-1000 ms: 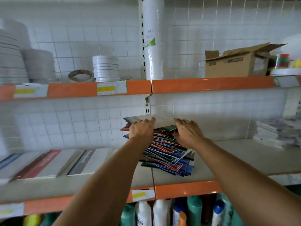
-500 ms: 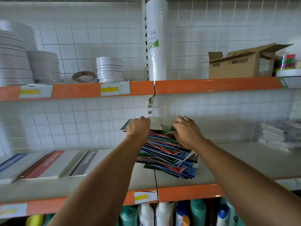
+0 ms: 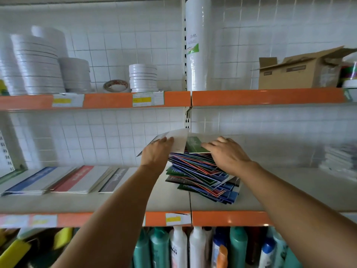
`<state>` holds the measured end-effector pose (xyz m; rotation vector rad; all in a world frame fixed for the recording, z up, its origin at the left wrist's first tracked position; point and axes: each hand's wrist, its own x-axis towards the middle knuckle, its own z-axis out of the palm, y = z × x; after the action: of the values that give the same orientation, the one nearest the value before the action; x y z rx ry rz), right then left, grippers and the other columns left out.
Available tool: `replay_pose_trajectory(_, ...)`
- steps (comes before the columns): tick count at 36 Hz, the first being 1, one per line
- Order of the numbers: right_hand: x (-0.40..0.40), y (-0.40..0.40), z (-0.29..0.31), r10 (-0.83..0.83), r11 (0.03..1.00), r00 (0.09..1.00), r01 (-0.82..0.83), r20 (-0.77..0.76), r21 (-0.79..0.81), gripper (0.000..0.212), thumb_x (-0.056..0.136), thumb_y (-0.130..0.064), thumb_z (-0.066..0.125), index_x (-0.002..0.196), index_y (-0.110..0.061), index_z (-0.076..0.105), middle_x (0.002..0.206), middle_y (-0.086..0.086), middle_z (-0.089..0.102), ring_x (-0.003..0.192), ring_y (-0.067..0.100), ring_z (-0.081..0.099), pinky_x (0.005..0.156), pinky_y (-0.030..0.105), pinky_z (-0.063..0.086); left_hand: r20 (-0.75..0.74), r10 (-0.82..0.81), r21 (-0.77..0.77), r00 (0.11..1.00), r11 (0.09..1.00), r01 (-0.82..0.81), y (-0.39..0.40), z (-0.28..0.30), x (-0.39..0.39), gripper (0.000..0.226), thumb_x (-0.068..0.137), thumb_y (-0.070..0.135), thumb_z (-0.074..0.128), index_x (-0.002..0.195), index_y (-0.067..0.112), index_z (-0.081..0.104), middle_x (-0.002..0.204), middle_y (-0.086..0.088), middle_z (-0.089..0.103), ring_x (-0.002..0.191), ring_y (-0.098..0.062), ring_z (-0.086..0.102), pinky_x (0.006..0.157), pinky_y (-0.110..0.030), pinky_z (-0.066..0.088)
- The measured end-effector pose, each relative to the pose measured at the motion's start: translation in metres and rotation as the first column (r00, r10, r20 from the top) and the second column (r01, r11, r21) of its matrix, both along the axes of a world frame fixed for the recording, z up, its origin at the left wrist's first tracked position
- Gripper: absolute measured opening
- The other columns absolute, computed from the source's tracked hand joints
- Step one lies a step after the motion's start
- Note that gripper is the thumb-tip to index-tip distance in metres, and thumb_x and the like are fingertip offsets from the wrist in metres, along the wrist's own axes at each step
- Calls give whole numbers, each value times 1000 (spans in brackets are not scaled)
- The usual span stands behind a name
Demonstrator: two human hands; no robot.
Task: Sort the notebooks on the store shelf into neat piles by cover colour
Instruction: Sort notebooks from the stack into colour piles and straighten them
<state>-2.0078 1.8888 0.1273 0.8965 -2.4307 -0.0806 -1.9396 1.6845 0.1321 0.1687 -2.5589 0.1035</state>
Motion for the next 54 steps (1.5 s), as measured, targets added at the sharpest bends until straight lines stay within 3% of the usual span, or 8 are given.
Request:
replay_pose_trajectory(5,17,-4,1,40,999,993,-40,109,0,80,88,16,35,152,-26,12,156,7,26,138,25,34,112,40,33,6,73,22,997,997,-73,-8,-5,29,53,96,4,35,145,23,31,144,0,42,121,-26,50,93,-39,45)
replay_pose_trajectory(9,29,-11,2,50,999,992,-50,112,-3,81,92,13,33,152,-33,4,158,8,18,139,27,32,112,41,33,7,122,22,993,992,-122,-18,-10,56,51,97,5,38,144,22,32,145,-1,40,122,-24,49,93,-35,45)
replay_pose_trajectory(15,58,-34,7,71,997,993,-72,90,10,77,93,12,32,152,-31,10,159,7,14,140,27,32,103,34,41,54,212,25,976,977,-213,-48,-28,87,46,100,16,38,145,24,33,145,0,42,124,-25,49,94,-35,43)
replay_pose_trajectory(21,80,-73,6,141,990,988,-142,66,17,84,88,17,36,153,-31,10,160,4,13,143,24,25,111,34,31,78,268,32,960,962,-271,-79,-42,120,45,100,18,38,144,23,34,139,-2,47,120,-27,52,88,-35,44)
replay_pose_trajectory(26,102,-122,3,210,977,976,-211,53,22,89,84,19,36,153,-30,10,160,3,14,142,23,26,105,33,36,69,262,87,963,960,-267,-118,-53,156,42,100,16,39,142,20,41,140,-7,48,121,-28,52,91,-35,44)
replay_pose_trajectory(33,136,-187,-23,262,964,959,-266,105,21,81,89,15,33,153,-28,8,160,4,11,144,21,21,112,29,25,148,319,40,936,944,-328,-175,-65,201,44,99,12,38,142,21,38,138,-2,48,123,-25,49,90,-36,45)
replay_pose_trajectory(43,143,-231,-70,150,987,963,-160,223,27,78,92,14,32,153,-30,11,160,5,13,144,21,23,111,27,25,200,296,29,934,951,-308,-232,-85,225,54,97,6,37,148,22,28,146,-1,42,127,-23,47,93,-33,43)
replay_pose_trajectory(54,115,-222,-82,20,997,968,-37,248,63,85,87,18,35,153,-29,10,160,5,15,143,21,25,112,31,27,212,190,56,959,977,-206,-234,-98,172,47,101,11,32,146,22,32,146,-1,41,130,-23,43,97,-36,42)
